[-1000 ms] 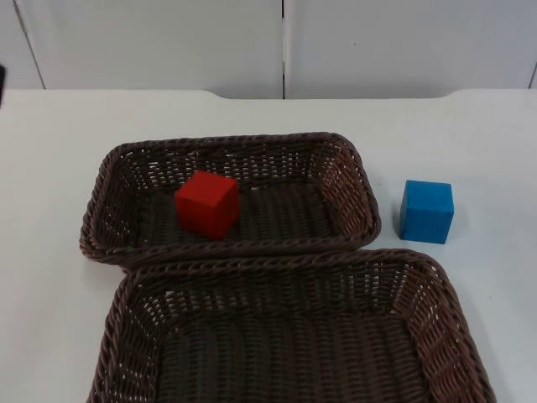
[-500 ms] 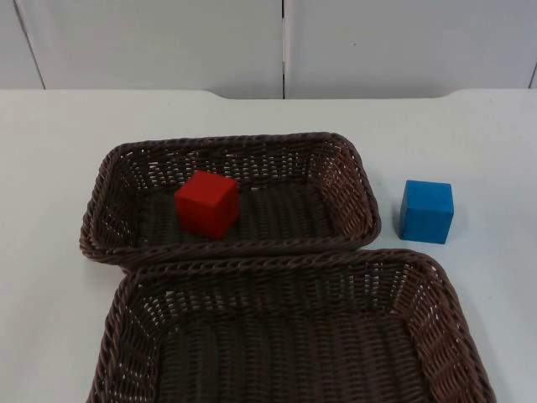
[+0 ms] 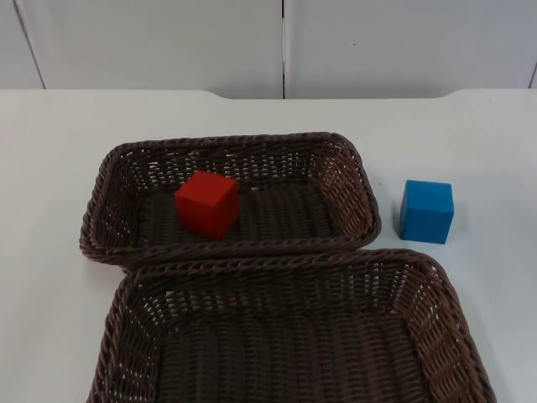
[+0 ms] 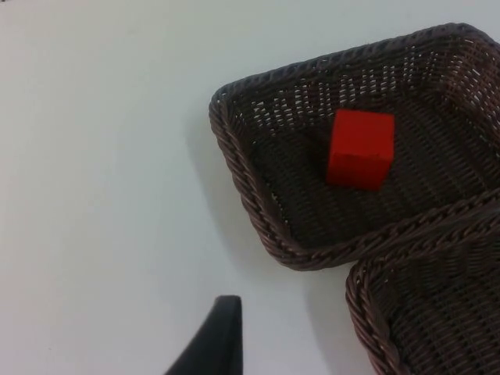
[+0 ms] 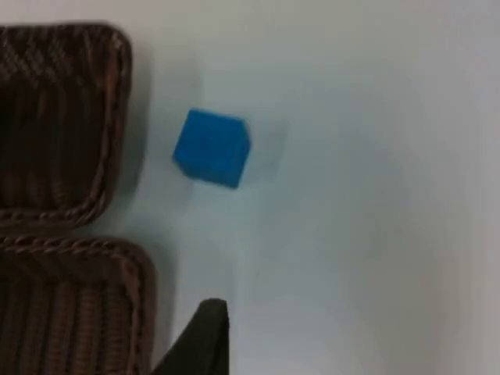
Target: Pick up one cube with the left hand and place it into the upper basket. Pick up one cube with the right hand and place it into the lower basket.
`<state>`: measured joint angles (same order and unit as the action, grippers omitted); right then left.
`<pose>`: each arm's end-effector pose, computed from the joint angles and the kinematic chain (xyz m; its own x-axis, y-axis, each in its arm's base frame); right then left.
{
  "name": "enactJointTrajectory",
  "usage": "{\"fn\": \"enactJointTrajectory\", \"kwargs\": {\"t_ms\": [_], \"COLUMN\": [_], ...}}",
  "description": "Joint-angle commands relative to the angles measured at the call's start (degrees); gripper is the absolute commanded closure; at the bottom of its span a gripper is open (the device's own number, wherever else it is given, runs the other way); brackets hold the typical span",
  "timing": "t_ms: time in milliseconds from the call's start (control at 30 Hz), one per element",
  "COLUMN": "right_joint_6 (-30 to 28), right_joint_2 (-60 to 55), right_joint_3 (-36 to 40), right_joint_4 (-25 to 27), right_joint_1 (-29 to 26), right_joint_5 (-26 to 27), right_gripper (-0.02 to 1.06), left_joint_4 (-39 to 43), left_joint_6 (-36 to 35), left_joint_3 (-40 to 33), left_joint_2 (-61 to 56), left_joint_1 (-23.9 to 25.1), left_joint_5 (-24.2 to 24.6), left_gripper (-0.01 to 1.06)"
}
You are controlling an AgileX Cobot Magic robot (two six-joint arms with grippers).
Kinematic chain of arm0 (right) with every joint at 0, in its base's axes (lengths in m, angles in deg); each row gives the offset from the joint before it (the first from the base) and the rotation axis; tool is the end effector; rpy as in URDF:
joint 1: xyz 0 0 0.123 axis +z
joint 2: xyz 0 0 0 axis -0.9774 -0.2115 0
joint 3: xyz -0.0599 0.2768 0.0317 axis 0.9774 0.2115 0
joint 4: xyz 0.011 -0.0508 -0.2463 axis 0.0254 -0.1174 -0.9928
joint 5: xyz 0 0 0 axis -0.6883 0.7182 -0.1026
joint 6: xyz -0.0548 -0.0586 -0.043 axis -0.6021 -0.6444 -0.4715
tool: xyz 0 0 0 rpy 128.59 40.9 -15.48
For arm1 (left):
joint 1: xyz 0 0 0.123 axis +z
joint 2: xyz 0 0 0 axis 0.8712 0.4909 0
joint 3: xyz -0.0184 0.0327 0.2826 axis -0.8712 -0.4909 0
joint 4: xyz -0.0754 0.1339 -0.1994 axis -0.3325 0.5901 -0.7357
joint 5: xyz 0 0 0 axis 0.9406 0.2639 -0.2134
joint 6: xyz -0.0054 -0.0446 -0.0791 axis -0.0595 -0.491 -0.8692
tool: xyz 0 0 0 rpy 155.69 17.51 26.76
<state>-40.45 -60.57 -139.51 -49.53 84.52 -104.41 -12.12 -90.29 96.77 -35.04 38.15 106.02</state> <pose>0.1955 0.0335 0.3196 -0.7658 -0.0688 -0.6394 -0.1726 0.9798 0.1013 0.1218 -0.0437 0.2949 -0.6110 0.1164 -0.7831 0.2578 0.9645 -0.0578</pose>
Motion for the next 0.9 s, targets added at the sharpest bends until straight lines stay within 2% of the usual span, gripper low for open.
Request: {"fn": "enactJointTrajectory", "kwargs": {"t_ms": [0,67,267,467,567,667,767,867], "right_joint_6": [-2.8,-3.6,-3.6,-3.6,-2.4,0.4,7.0,8.7], "right_joint_2": [-3.4,-6.9,-13.6,-23.0,-29.7,-33.9,-40.0,-43.7], "right_joint_3": [-0.2,-1.0,-5.5,-12.3,-17.9,-21.8,-28.2,-31.6], "right_joint_4": [4.3,6.3,6.5,6.0,5.7,2.9,-4.8,-6.4], "right_joint_1": [-0.2,-0.2,0.9,5.2,7.6,9.3,11.4,12.1], "right_joint_5": [1.5,1.7,0.9,1.2,-0.4,-2.2,-4.4,-4.9], "right_gripper": [-0.01,-0.01,0.0,0.0,0.0,0.0,0.0,0.0], "left_joint_4": [0.4,0.4,0.4,0.4,0.2,0.2,0.2,0.2], "left_joint_6": [-0.1,-0.1,-0.1,-0.1,-0.1,-0.1,-0.1,-0.1], "left_joint_3": [-0.2,-0.2,-0.2,-0.2,-0.2,-0.2,-0.2,-0.2], "left_joint_2": [-0.3,-0.3,-0.3,-0.3,-0.3,-0.3,-0.3,-0.3], "left_joint_1": [-0.1,-0.1,-0.1,-0.1,-0.1,-0.1,-0.1,-0.1], "left_joint_5": [-0.5,-0.5,-0.5,-0.5,0.5,0.6,0.6,0.6], "left_gripper": [0.07,0.07,0.07,0.07,0.07,0.07,0.07,0.07]}}
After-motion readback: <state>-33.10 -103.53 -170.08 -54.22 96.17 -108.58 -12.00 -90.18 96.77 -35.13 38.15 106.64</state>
